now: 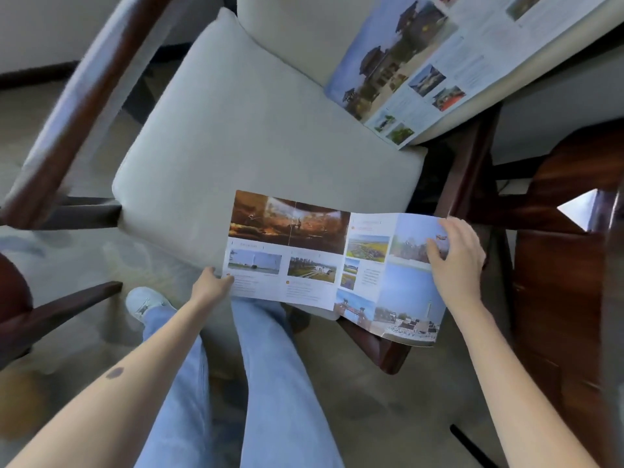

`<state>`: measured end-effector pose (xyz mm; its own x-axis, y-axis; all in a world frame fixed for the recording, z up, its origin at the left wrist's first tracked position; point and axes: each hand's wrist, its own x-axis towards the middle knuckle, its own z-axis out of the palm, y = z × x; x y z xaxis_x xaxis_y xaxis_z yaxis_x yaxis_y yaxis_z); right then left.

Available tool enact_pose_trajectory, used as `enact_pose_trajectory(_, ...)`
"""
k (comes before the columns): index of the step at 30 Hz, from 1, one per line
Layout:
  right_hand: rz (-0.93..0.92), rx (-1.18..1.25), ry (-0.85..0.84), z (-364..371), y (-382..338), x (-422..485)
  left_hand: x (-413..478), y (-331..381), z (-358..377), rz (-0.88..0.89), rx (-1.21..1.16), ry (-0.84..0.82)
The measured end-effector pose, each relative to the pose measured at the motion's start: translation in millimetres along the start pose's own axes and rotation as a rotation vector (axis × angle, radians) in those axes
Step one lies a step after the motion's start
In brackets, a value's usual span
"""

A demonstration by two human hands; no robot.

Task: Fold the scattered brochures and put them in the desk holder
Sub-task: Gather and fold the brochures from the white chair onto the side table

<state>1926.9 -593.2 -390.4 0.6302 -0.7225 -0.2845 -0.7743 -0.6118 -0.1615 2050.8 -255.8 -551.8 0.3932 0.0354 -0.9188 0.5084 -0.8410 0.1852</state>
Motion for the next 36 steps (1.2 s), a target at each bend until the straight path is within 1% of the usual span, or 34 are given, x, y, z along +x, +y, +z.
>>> enact_pose_trajectory(3,-0.121,-0.156,-0.109,6.8,-4.5,9.3,1.5,10.6,4.5,-0.009,0.027,0.013)
enact_pose_trajectory(6,-0.138,-0.300,-0.161,7.7,-5.3,24.8,2.5,19.8,3.6,0.005,0.063,0.017)
enact_pose_trajectory(8,-0.151,-0.371,-0.190,7.6,-5.7,34.9,4.6,23.9,2.6,0.002,0.092,0.048)
enact_pose_trajectory(11,-0.193,-0.458,-0.200,10.9,-7.8,42.3,6.8,25.6,3.8,-0.023,0.080,0.090)
enact_pose_trajectory(13,-0.207,-0.436,-0.166,13.0,-10.2,43.8,6.9,23.7,5.9,-0.027,0.034,0.105)
enact_pose_trajectory(16,-0.179,-0.237,-0.204,11.7,-18.2,44.7,5.2,21.4,4.4,-0.037,-0.012,0.097)
enact_pose_trajectory(19,-0.116,0.068,-0.342,0.4,-32.9,41.8,3.0,18.5,-0.5,-0.005,-0.035,0.036)
enact_pose_trajectory(21,-0.136,0.106,-0.380,-7.7,-46.8,38.4,-0.4,17.7,-5.3,0.051,-0.051,-0.019)
enact_pose_trajectory(23,-0.179,0.096,-0.373,-15.5,-65.4,36.3,-7.5,18.9,-11.0,0.117,-0.089,-0.071)
enact_pose_trajectory(26,-0.222,0.240,-0.416,-26.9,-101.3,33.6,-20.1,24.5,-22.0,0.218,-0.135,-0.103)
enact_pose_trajectory(28,-0.281,0.382,-0.509,-35.0,-128.4,28.8,-28.2,28.5,-29.7,0.255,-0.209,-0.139)
enact_pose_trajectory(31,-0.353,0.635,-0.688,-45.5,-163.4,17.2,-38.1,30.9,-42.0,0.286,-0.386,-0.189)
enact_pose_trajectory(34,-0.378,0.798,-0.853,-52.5,-185.4,8.4,-41.9,28.2,-56.6,0.312,-0.495,-0.166)
enact_pose_trajectory(36,-0.388,0.895,-0.929,-54.3,-195.8,3.9,-42.1,22.8,-67.7,0.342,-0.538,-0.136)
